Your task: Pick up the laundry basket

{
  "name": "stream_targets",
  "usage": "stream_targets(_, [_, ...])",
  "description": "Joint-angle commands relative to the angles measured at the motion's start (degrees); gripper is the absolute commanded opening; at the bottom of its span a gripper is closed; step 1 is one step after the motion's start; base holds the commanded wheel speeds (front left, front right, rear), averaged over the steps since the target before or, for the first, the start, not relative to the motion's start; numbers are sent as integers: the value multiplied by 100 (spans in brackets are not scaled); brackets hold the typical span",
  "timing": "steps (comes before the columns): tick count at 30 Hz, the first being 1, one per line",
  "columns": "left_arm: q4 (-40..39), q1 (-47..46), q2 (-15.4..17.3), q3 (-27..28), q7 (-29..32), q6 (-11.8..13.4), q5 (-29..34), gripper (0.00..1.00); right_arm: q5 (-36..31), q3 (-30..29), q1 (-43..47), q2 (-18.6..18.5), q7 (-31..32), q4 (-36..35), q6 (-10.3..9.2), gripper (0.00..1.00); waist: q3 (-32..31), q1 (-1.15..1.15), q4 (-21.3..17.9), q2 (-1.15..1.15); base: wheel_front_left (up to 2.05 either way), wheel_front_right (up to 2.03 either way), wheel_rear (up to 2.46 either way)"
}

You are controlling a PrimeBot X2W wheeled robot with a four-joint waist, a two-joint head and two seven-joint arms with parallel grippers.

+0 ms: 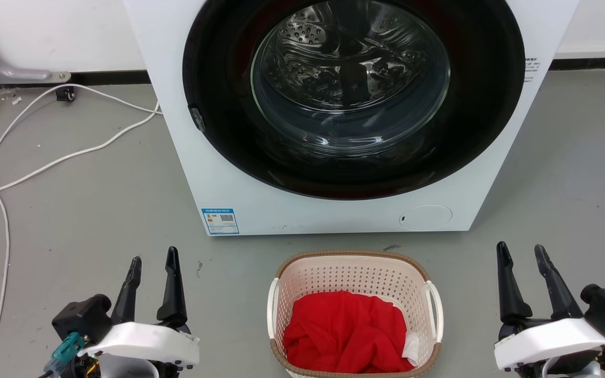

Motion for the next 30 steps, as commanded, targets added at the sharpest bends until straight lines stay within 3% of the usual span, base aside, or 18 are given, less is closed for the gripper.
stream_targets(1, [-56,24,20,-2,-47,0,130,100,-141,3,-9,-21,-45,-57,1,100,1,0,-1,0,0,0,0])
stream_targets(30, [55,177,21,-52,-407,5,1506,100,-1513,15,153,-24,-405,41,0,100,9,0,1,0,0,0,0])
